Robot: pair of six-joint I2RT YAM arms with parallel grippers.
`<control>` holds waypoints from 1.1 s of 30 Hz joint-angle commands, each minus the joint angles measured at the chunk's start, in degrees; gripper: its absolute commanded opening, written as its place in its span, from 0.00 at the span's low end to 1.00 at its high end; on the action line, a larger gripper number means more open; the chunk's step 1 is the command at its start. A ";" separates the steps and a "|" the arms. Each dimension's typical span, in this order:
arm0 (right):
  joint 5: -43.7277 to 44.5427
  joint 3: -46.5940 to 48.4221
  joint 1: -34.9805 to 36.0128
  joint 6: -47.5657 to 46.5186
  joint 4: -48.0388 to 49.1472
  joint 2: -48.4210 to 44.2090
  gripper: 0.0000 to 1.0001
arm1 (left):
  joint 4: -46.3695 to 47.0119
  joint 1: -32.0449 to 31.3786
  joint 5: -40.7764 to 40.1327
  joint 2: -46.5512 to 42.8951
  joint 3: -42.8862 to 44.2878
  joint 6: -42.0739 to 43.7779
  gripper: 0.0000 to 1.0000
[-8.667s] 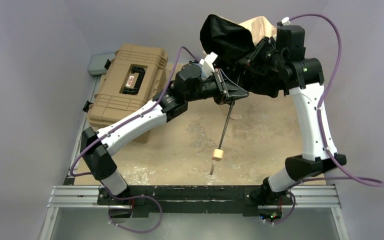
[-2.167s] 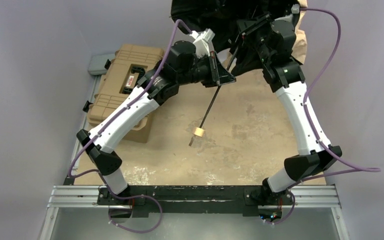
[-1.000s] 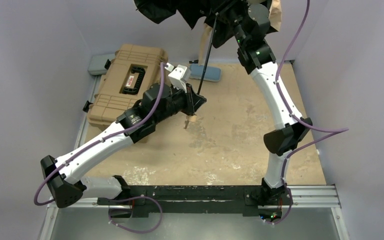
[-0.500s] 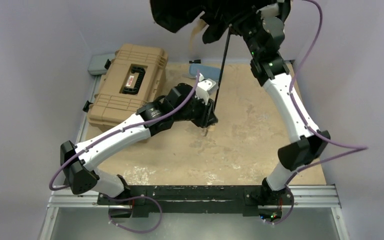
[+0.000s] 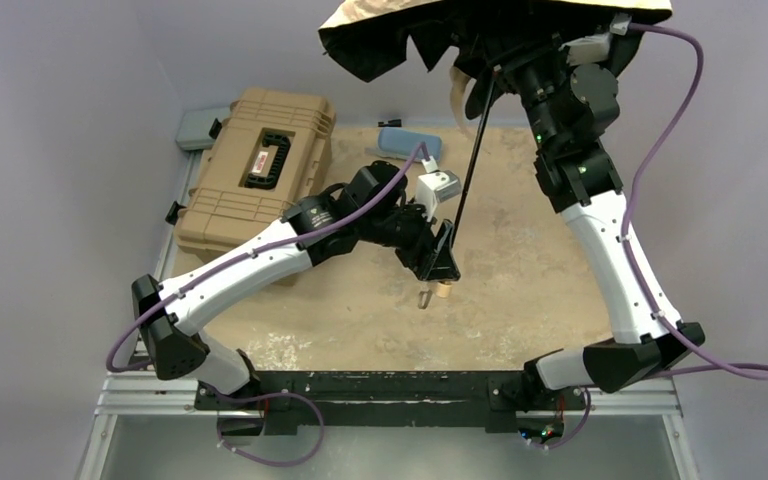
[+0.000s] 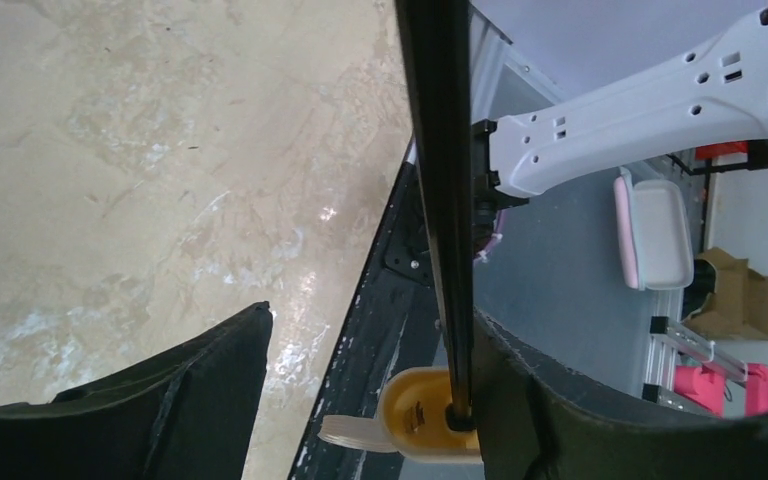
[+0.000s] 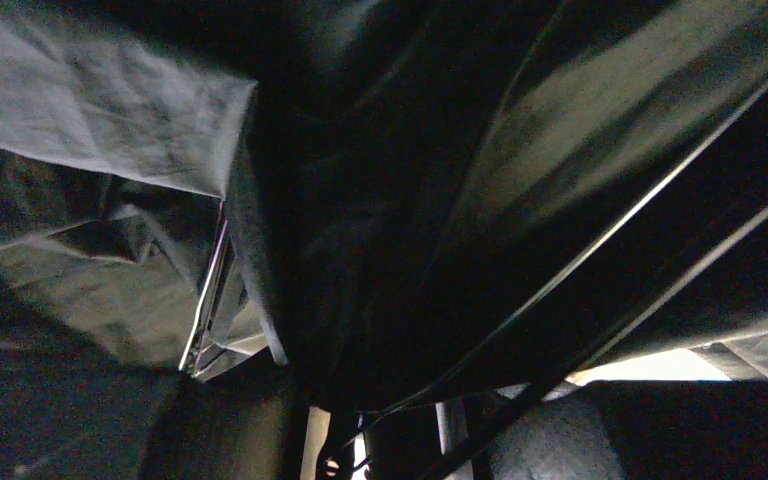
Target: Open the umbrella
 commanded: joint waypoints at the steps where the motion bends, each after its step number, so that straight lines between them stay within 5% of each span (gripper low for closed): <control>1: 10.27 3.19 -1.68 4.94 13.63 -1.21 0.00 | -15.32 -3.89 11.51 3.30 -2.52 0.04 0.68; 7: 12.30 1.97 -0.19 3.03 14.41 -1.88 0.00 | -10.86 -3.39 12.38 3.98 -1.58 -6.02 0.58; 12: 13.12 0.41 -0.12 2.95 14.34 -2.74 0.00 | -12.88 -3.06 11.23 4.64 -0.91 -7.87 0.00; 17: 14.46 -1.63 -0.11 2.75 13.37 -2.74 0.00 | -15.08 -2.47 13.22 2.88 2.68 -12.17 0.00; 18: 13.34 -1.82 -0.12 1.78 12.19 -2.40 0.05 | -14.81 -2.18 14.07 2.24 3.70 -13.80 0.00; 21: 10.44 1.10 -0.15 0.04 2.72 -0.65 0.48 | -14.15 -1.52 16.13 1.02 7.00 -19.78 0.00; 22: 9.32 1.14 -0.15 0.02 0.34 -0.64 0.79 | -14.08 -1.47 16.18 0.63 8.07 -21.43 0.00; 23: 8.41 0.28 -0.16 0.23 -0.76 -1.14 0.94 | -13.80 -1.40 16.17 0.40 8.95 -22.77 0.00; 33: 1.23 -19.18 -0.12 7.33 -12.20 -14.77 0.99 | -4.18 -0.34 12.76 -0.70 11.67 -35.06 0.00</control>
